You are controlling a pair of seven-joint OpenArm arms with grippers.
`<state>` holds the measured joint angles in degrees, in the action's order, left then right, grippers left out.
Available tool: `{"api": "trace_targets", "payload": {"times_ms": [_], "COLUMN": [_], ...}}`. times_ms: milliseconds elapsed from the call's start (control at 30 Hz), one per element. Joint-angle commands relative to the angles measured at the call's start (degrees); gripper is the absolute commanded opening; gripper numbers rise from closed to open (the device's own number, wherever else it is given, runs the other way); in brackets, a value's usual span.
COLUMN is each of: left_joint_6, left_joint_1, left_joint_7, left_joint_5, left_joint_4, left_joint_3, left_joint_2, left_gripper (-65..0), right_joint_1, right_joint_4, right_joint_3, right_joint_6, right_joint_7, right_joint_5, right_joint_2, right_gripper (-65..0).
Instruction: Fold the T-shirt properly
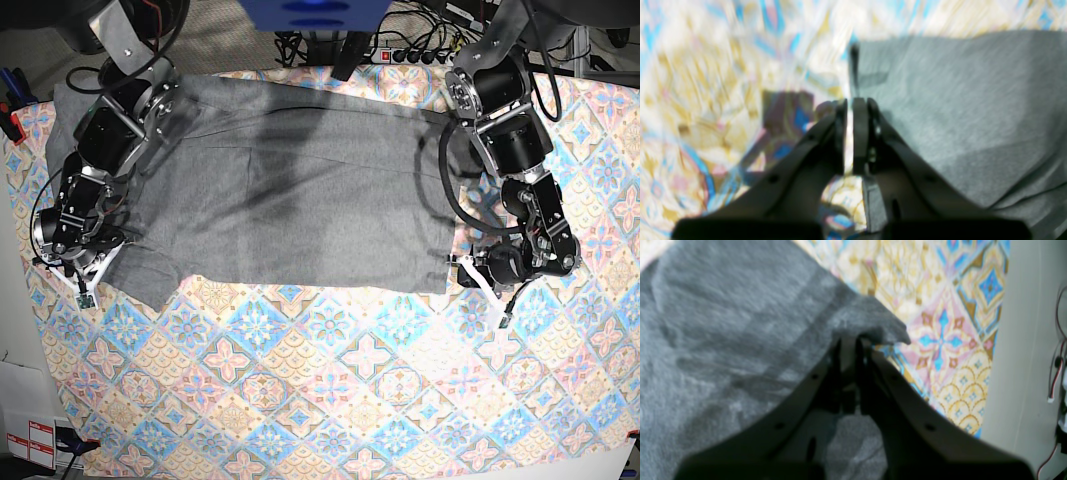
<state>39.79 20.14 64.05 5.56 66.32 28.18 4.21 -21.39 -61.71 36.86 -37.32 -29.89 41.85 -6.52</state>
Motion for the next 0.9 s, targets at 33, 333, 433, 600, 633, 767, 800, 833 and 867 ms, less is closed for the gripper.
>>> {"api": "trace_targets", "payload": {"times_ms": [33, 333, 433, 600, 633, 767, 800, 833, 867], "left_joint_6": [0.2, 0.2, 0.2, 0.2, 0.2, 0.2, 0.2, 0.2, 0.2], "left_joint_1": [0.8, 0.8, -0.2, -0.3, -0.3, 1.4, 2.1, 2.9, 3.6], "left_joint_7": [-0.9, -5.9, -7.7, -8.1, -8.2, -12.7, -14.1, -14.9, -15.7], "left_joint_5": [0.1, 0.2, 0.3, 0.6, 0.7, 0.3, 0.3, 0.2, 0.2], "left_joint_4": [0.7, 0.6, 0.6, 0.3, -0.5, -7.6, -9.9, -12.0, -14.1], "left_joint_3": [0.1, 0.3, -0.1, -0.2, -0.2, -0.1, -0.1, -0.1, -0.1], "left_joint_2": [0.4, 0.5, 0.5, 0.2, 0.2, 0.4, 0.5, 0.5, 0.5], "left_gripper": [-61.9, -26.2, -22.3, -27.7, -27.8, -27.9, -27.9, -27.9, -27.9], "right_joint_1": [-1.2, -0.3, -0.2, 0.9, 0.9, 0.9, 0.9, 0.9, 0.9], "right_joint_4": [-0.9, -1.0, -1.0, -1.0, -1.0, -1.0, -1.0, -1.0, -1.0], "right_joint_3": [-0.1, -0.2, -0.2, -0.2, -0.2, -0.2, -0.2, -0.2, -0.2], "right_joint_6": [0.3, 0.3, 0.3, 0.3, 0.3, 0.3, 0.3, 0.3, 0.3], "right_joint_7": [1.1, 1.1, 1.1, 1.1, 1.1, 1.1, 1.1, 1.1, 1.1], "right_joint_5": [-0.4, -0.3, -0.3, -0.3, -0.3, -0.3, -0.3, -0.3, -0.3], "right_joint_2": [-0.2, 0.4, 0.4, 0.4, 0.4, 0.4, 0.4, 0.4, 0.4], "right_gripper": [-63.9, -63.9, -63.8, -63.8, -63.8, -63.8, -63.8, -63.8, -63.8]}}
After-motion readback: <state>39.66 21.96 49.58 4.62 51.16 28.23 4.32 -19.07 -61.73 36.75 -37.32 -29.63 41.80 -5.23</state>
